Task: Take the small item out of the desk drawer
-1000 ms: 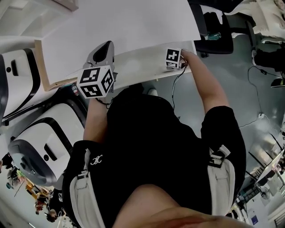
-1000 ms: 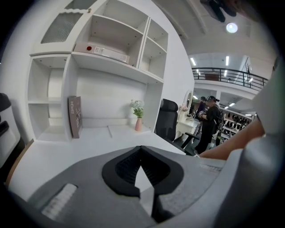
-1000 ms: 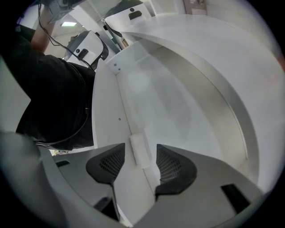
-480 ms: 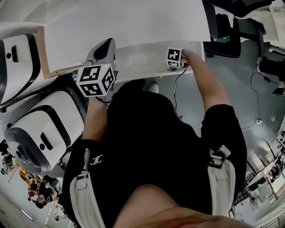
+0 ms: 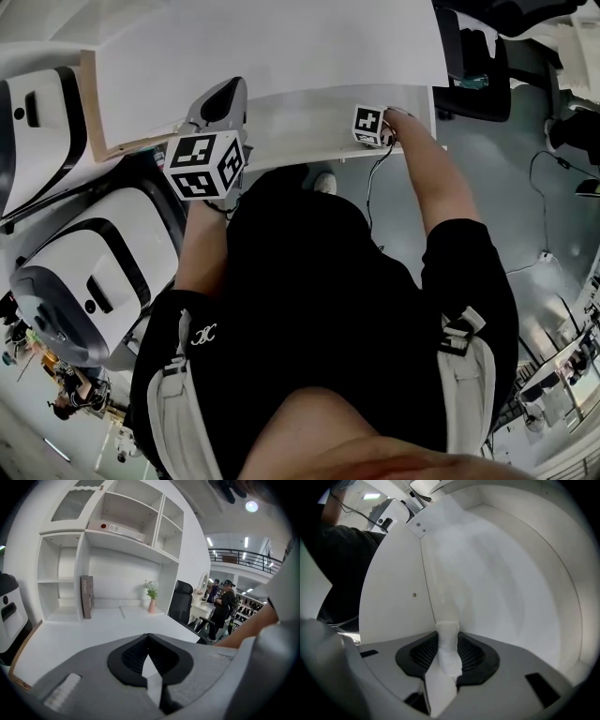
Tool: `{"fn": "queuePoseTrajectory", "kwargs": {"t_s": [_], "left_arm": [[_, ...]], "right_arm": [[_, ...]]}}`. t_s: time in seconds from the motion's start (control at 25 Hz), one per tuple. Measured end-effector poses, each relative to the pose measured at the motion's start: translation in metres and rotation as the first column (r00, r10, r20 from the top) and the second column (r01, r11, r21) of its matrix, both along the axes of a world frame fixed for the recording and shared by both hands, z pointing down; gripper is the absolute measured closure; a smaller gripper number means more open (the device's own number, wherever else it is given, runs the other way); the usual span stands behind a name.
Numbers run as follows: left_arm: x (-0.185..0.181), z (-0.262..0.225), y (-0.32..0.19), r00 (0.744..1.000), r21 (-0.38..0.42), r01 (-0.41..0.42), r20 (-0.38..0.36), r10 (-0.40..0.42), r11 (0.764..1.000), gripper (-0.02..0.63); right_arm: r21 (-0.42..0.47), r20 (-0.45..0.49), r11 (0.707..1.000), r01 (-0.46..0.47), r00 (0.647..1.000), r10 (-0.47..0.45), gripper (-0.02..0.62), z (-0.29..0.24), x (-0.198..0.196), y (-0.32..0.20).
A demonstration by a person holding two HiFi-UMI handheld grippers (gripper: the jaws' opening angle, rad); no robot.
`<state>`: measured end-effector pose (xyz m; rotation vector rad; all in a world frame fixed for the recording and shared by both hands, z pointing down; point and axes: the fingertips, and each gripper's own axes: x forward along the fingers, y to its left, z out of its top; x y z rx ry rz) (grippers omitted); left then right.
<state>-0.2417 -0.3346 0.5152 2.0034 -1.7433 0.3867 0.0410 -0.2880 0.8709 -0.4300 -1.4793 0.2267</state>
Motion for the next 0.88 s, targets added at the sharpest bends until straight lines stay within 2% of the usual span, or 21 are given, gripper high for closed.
{"fn": "queuePoseTrajectory", "kwargs": {"t_s": [0.28, 0.4, 0.52, 0.68, 0.88], "left_arm": [[0.007, -0.009, -0.005, 1.0, 0.033, -0.028, -0.008, 0.028, 0.999, 0.592], [0.011, -0.015, -0.008, 0.999, 0.05, -0.048, -0.014, 0.049, 0.998, 0.592], [0.021, -0.02, -0.013, 0.997, 0.068, -0.071, -0.02, 0.073, 0.995, 0.592], [0.038, -0.029, -0.019, 0.994, 0.101, -0.105, -0.033, 0.109, 0.989, 0.591], [0.065, -0.044, -0.028, 0.986, 0.143, -0.153, -0.037, 0.16, 0.978, 0.591]], "right_arm": [[0.014, 0.036, 0.996, -0.084, 0.996, 0.084, 0.471, -0.017, -0.004, -0.008], [0.003, 0.093, 0.984, -0.176, 0.98, 0.175, 0.471, -0.034, -0.016, -0.013], [-0.026, 0.196, 0.952, -0.306, 0.932, 0.305, 0.471, -0.06, -0.033, -0.021], [-0.007, 0.303, 0.913, -0.408, 0.869, 0.391, 0.472, -0.094, -0.041, -0.035], [-0.02, 0.467, 0.828, -0.56, 0.728, 0.503, 0.472, -0.146, -0.043, -0.048]]}}
